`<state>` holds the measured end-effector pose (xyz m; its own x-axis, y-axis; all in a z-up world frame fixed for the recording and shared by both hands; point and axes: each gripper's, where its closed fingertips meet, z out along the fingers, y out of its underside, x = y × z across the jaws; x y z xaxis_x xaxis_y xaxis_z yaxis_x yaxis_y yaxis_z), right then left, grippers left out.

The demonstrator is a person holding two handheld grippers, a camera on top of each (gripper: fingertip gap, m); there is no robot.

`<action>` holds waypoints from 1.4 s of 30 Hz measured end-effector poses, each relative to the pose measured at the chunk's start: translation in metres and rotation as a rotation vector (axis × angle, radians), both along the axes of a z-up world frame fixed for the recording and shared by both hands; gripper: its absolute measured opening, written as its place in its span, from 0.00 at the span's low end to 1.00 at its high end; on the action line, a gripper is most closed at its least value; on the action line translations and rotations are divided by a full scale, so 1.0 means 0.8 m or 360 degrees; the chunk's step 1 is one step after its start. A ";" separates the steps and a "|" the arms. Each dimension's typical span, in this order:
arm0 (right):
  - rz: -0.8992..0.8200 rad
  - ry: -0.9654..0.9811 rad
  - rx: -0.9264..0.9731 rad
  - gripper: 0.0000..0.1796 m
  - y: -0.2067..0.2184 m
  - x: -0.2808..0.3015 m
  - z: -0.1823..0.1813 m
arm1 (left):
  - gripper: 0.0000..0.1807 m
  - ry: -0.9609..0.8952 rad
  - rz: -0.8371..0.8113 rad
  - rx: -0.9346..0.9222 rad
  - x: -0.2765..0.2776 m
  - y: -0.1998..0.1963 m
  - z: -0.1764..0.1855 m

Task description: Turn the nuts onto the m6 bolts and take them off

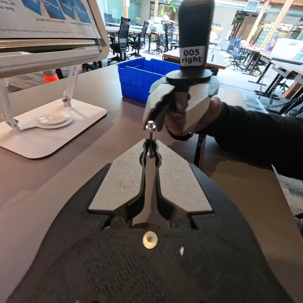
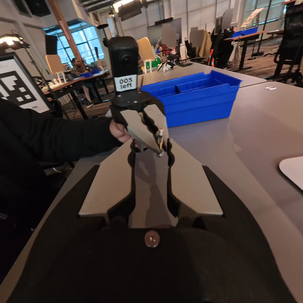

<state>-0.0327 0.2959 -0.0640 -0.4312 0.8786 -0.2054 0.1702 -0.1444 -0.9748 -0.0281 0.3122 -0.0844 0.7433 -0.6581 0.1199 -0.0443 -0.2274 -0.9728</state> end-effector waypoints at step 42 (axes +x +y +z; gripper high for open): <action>-0.0040 -0.0057 -0.0005 0.04 0.002 -0.008 -0.012 | 0.01 0.0057 -0.0037 -0.0030 0.015 -0.001 -0.010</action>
